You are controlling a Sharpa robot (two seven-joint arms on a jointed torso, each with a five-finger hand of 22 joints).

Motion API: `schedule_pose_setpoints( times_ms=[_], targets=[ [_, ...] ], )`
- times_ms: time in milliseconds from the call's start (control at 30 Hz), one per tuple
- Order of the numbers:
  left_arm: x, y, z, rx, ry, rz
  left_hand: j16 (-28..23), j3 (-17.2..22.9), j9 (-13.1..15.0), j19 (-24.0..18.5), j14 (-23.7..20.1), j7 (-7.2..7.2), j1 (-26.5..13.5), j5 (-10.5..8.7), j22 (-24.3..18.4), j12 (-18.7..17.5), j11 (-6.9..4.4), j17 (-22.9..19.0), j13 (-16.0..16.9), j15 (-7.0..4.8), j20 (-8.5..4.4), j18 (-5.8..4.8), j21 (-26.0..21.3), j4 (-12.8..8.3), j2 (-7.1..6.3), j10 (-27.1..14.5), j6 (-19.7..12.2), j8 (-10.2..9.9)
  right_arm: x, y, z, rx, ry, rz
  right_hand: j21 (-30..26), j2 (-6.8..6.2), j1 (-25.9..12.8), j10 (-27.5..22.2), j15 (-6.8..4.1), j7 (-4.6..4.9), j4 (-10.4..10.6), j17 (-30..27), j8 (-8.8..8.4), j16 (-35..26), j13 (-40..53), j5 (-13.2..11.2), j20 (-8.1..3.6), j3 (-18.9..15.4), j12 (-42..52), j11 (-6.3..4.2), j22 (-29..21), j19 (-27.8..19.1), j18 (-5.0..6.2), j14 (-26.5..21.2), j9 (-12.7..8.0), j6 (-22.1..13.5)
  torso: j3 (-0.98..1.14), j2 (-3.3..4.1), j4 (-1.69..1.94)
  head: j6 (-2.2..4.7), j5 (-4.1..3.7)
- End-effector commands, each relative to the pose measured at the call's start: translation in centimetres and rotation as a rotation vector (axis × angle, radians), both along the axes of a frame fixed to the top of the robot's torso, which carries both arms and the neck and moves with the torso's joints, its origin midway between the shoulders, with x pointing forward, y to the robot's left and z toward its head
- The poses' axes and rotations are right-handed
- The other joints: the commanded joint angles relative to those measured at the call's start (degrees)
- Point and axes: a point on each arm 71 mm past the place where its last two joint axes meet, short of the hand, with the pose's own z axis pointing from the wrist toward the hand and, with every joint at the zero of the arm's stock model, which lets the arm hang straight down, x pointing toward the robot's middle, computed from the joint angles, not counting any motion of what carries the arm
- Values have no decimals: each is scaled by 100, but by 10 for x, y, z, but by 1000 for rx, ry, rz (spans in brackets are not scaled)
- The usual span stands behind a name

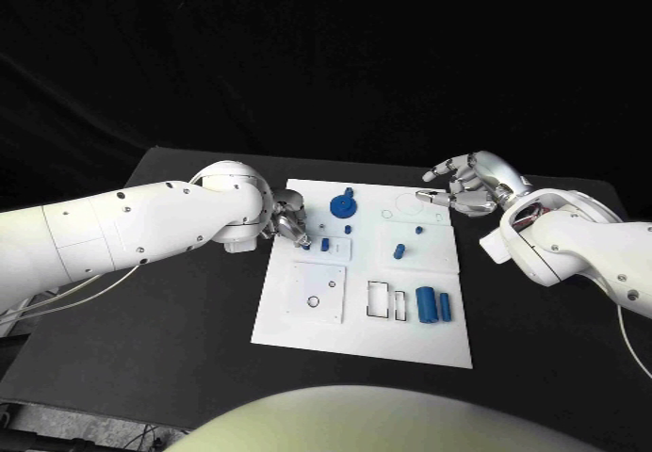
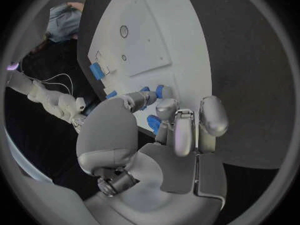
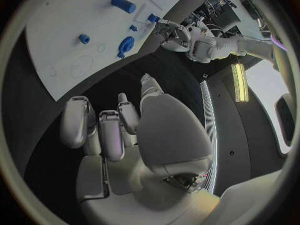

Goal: Assemble the parts on the task board

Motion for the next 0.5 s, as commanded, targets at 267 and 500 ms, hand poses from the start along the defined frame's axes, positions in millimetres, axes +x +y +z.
schedule_pose_setpoints(
  times_ms=[267,500],
  targets=[
    [0,-1,-2,-14,17,3,17,347,-14,43,455,-56,-123,-34,3,-9,-20,962,10,-34,-17,-114,8,-397,-3,45,68,-45,0,0,0,-6,-5,8,-18,4,-44,-39,-41,12,-11,122,12,-36,-6,36,-13,-32,-8,-4,95,1,48,293,-5,-41,3,-2,-4,0,4],
    [0,-1,-3,-14,24,2,18,208,-32,44,456,-70,-217,-49,-3,-9,-29,966,37,-39,-23,-114,-2,-264,-12,55,103,-68,-1,0,0,-7,-5,8,-18,4,-44,-39,-41,12,-11,122,12,-36,-6,36,-13,-32,-8,-4,95,1,48,293,-5,-41,1,4,-5,0,-4]
  ],
)
